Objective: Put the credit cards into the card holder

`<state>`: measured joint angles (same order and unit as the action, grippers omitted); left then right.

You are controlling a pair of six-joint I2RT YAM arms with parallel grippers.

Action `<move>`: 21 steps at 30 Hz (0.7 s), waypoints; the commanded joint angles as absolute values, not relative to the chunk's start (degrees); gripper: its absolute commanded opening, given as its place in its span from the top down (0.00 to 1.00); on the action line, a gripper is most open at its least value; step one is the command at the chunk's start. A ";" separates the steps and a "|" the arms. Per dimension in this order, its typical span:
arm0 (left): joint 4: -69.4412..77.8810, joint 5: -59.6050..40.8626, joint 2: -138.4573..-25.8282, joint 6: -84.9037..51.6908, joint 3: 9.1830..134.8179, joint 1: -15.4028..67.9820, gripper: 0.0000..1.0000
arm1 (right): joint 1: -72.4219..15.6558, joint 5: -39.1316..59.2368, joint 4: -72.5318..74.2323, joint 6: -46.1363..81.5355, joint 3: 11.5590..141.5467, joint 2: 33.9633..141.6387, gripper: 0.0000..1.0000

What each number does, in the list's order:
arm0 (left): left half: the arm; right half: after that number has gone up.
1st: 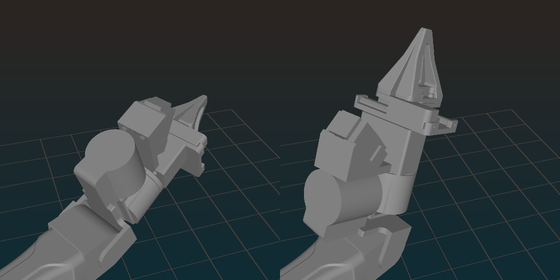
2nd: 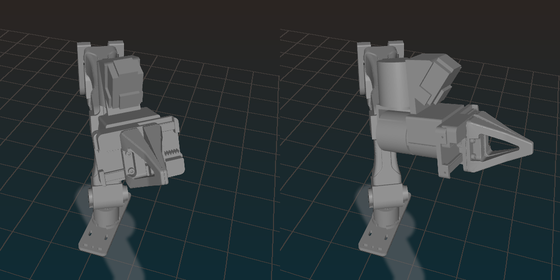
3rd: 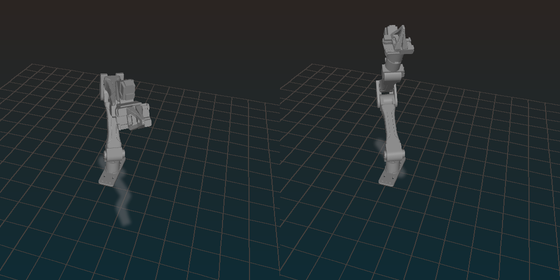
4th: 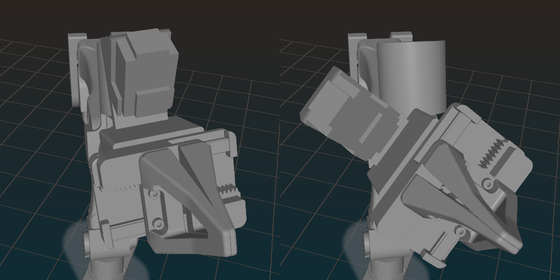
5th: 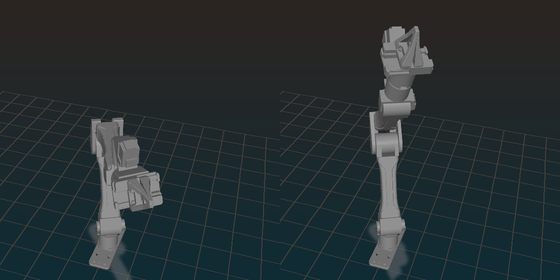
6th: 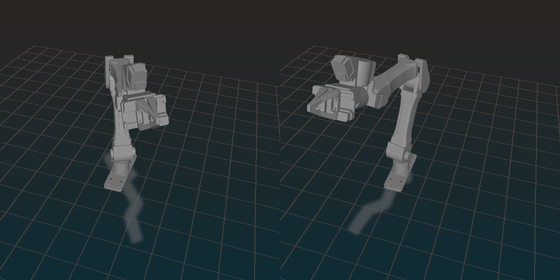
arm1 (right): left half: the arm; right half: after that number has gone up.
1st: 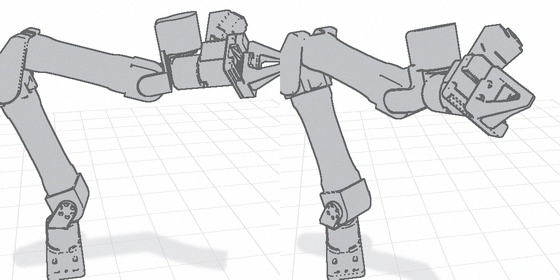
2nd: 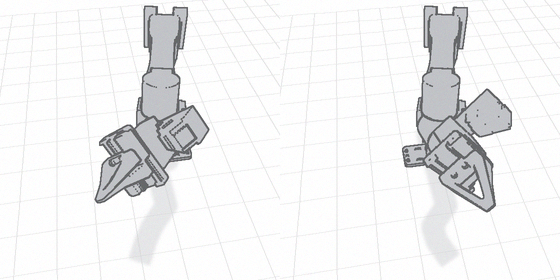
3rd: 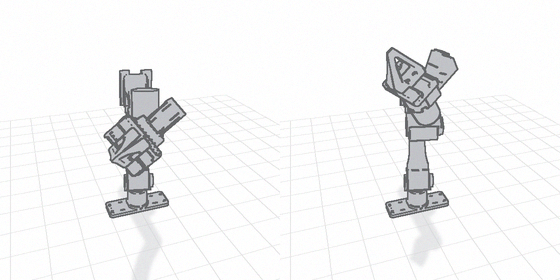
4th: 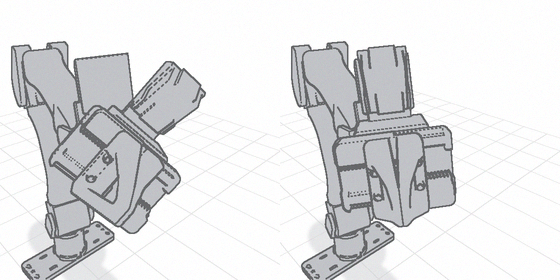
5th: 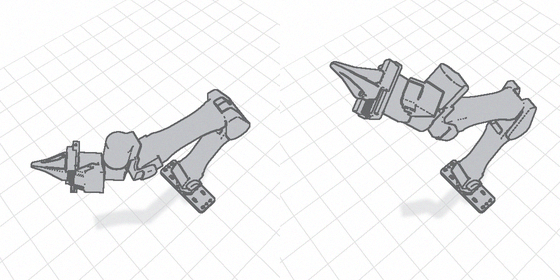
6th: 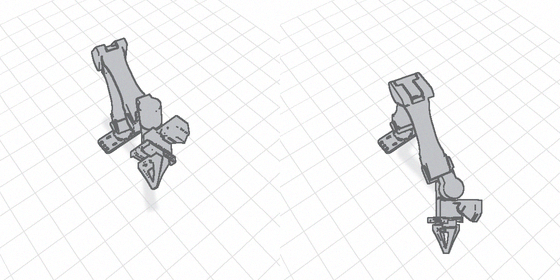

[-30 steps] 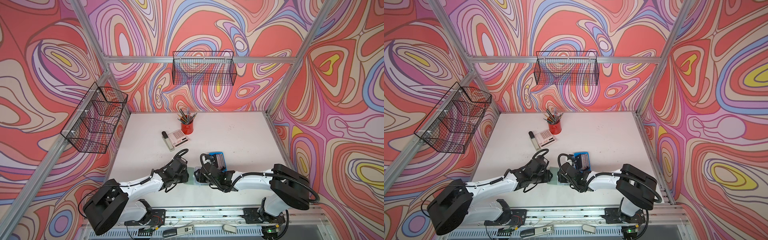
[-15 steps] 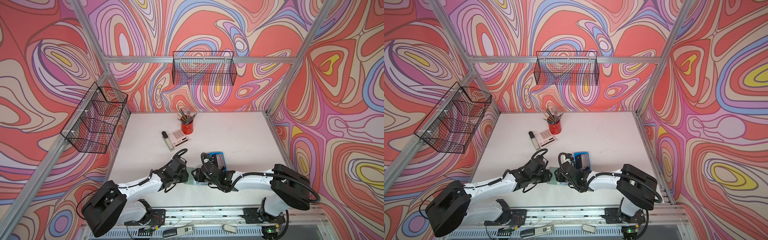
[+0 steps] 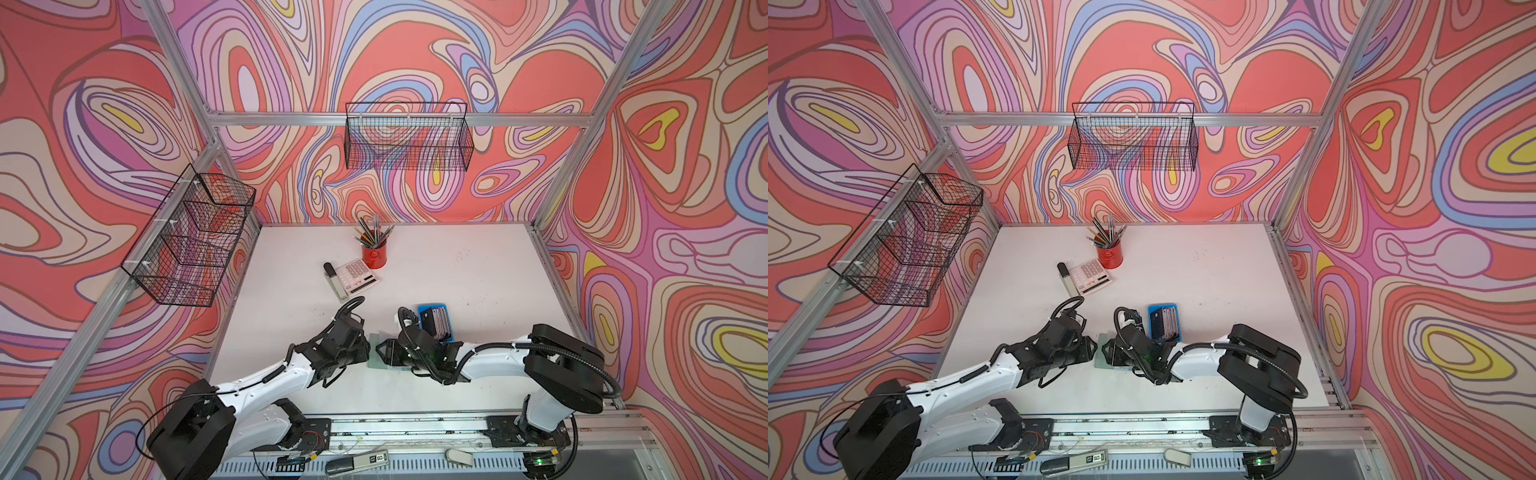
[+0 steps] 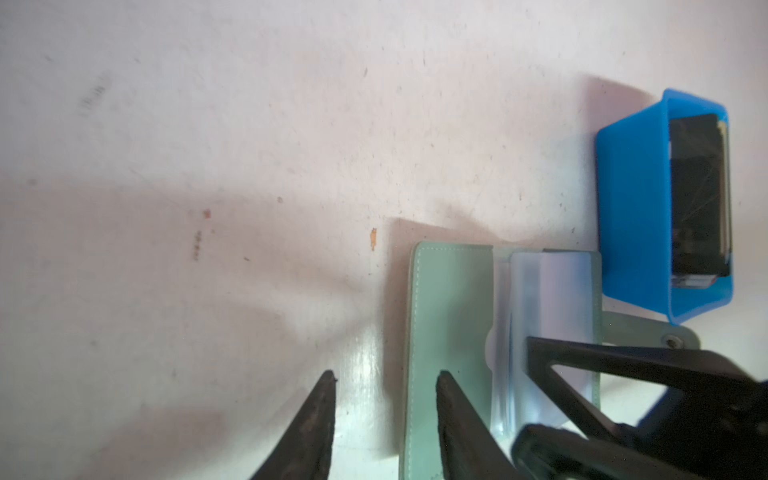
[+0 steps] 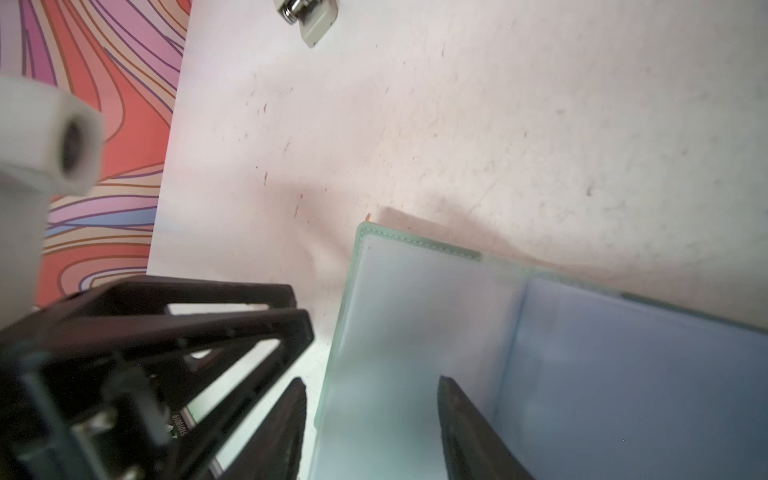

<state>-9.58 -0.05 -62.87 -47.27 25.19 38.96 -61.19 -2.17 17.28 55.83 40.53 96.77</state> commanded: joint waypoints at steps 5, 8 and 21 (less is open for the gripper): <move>-26.99 10.17 -49.68 -48.58 31.03 37.26 0.43 | -61.02 0.57 22.06 56.82 41.91 100.52 0.46; -28.81 13.53 -44.98 -47.89 33.41 37.09 0.25 | -61.05 1.35 20.59 55.50 43.59 100.55 0.46; -12.13 15.11 -53.06 -46.46 36.22 35.86 0.13 | -54.70 -8.41 -19.17 36.83 67.34 88.83 0.36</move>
<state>-21.19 14.70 -51.46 -48.31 43.24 36.18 -57.91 -3.95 -5.91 43.20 62.76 92.29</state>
